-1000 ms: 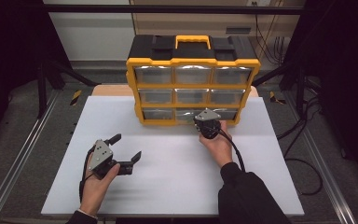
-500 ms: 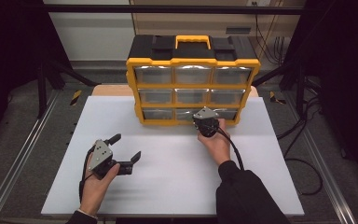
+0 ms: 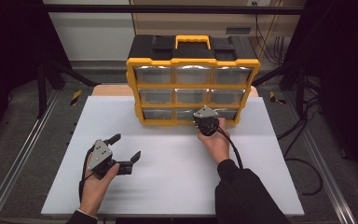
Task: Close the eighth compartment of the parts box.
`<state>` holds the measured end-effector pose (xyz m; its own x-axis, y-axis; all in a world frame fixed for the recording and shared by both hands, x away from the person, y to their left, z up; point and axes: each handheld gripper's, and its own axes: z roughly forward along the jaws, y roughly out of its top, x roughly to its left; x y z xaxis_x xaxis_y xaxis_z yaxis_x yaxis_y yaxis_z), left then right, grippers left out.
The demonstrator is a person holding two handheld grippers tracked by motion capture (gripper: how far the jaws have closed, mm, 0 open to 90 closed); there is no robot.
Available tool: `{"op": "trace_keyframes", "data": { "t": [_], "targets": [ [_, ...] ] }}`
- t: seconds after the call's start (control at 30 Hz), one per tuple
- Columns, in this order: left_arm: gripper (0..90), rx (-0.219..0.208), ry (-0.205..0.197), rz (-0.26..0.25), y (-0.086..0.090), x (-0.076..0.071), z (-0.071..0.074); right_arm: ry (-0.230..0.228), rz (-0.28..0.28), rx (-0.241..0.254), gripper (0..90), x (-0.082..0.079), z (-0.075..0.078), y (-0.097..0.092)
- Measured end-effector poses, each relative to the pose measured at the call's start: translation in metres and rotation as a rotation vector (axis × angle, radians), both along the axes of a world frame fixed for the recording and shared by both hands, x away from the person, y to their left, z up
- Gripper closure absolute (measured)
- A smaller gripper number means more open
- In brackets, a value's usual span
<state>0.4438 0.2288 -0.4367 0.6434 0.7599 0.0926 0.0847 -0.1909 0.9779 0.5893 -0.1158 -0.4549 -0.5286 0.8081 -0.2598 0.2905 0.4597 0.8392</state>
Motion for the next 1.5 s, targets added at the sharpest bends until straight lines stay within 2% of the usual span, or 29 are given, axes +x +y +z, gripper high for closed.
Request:
{"op": "trace_keyframes", "data": {
  "t": [0.23,0.57,0.73,1.5],
  "targets": [
    [3.1,-0.001,0.001,-0.001,0.0001,-0.0001,-0.0001,0.004,-0.014,0.009,90.0,0.0008,0.0001,0.0013],
    [3.1,-0.002,0.000,0.000,0.0000,0.0001,-0.0002,-0.008,-0.004,-0.009,90.0,0.0033,0.0036,0.0017],
    [3.1,-0.002,0.000,-0.001,0.0000,0.0000,-0.0001,0.001,-0.012,0.008,90.0,0.0030,0.0034,0.0039],
    [3.1,-0.002,0.001,-0.002,0.0001,0.0001,-0.0001,0.005,-0.006,0.013,90.0,0.0043,0.0041,0.0035]
  ]
}}
